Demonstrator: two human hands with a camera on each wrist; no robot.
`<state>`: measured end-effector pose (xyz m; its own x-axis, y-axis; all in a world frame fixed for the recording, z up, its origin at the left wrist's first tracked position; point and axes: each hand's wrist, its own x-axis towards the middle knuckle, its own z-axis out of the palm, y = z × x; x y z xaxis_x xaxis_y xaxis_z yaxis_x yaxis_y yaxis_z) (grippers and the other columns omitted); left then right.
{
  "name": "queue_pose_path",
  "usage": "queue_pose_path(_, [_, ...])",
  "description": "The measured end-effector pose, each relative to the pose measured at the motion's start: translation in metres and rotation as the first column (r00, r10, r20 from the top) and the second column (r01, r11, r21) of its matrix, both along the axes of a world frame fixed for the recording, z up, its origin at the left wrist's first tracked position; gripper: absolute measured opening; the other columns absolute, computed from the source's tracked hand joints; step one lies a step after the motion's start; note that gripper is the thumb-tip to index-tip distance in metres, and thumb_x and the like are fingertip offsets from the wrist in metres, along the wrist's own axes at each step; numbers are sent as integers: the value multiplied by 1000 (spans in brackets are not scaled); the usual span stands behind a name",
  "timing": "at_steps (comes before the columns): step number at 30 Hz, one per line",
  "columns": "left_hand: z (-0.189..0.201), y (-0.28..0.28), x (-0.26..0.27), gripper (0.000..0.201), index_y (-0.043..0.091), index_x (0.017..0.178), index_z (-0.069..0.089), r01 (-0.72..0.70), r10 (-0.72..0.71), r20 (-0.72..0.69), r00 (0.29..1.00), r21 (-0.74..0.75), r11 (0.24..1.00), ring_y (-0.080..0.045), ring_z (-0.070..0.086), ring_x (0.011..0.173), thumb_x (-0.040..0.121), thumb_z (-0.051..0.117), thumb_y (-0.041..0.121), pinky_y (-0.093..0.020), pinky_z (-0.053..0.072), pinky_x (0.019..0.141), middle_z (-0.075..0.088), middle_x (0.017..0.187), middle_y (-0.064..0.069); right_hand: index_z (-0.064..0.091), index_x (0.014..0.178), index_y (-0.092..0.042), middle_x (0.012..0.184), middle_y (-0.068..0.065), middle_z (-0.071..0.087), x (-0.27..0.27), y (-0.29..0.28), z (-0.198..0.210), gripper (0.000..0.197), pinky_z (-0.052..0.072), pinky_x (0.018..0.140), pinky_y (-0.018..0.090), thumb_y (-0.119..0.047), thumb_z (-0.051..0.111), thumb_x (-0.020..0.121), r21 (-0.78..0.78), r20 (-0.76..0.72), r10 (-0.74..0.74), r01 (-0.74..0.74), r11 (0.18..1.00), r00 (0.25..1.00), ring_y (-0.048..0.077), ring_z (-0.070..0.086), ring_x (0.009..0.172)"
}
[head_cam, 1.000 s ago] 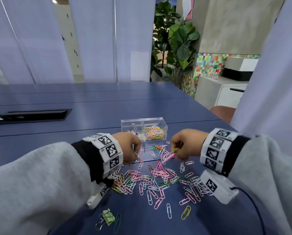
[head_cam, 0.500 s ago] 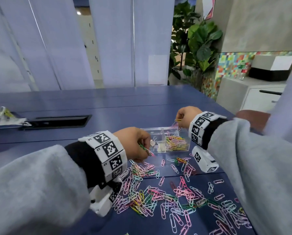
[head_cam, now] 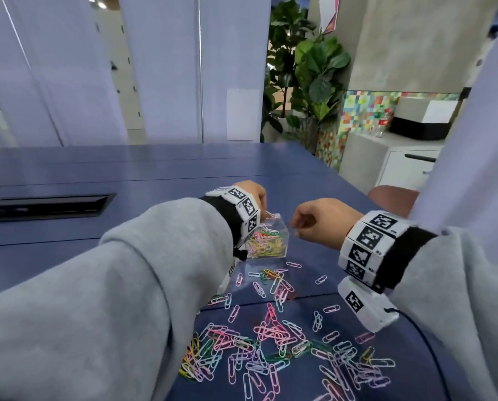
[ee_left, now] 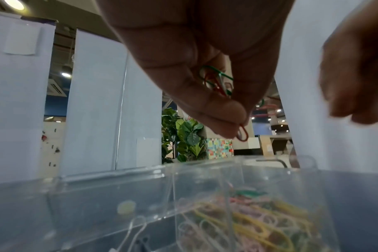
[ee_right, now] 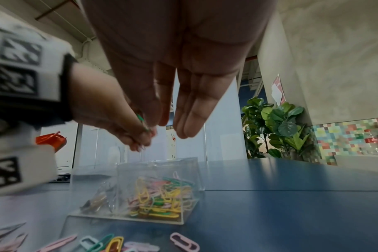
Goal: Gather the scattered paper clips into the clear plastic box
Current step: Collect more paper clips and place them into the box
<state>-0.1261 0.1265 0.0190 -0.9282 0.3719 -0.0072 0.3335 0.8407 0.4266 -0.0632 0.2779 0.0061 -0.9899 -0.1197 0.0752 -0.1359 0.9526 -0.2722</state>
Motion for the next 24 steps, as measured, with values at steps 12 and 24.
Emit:
queue_pose_path(12, [-9,-19,31,23,20,104,69,59,-60,-25,998,-52,997,-17,67,98,81,67,15,-24,51,86,71,105,1,62,112,-24,112,-5,65,62,26,-10,31,46,92,26,-26,65,82,161,283,-23,-24,987,959,10,56,89])
queue_pose_path(24, [-22,-82,112,61,31,126,51,146,-42,252,967,-411,900,-14,55,80,71,77,39,-23,47,80,60,113,4,35,138,-27,135,1,46,119,24,-42,83,45,101,37,-39,76,68,536,486,-186,-124,835,854,24,51,122])
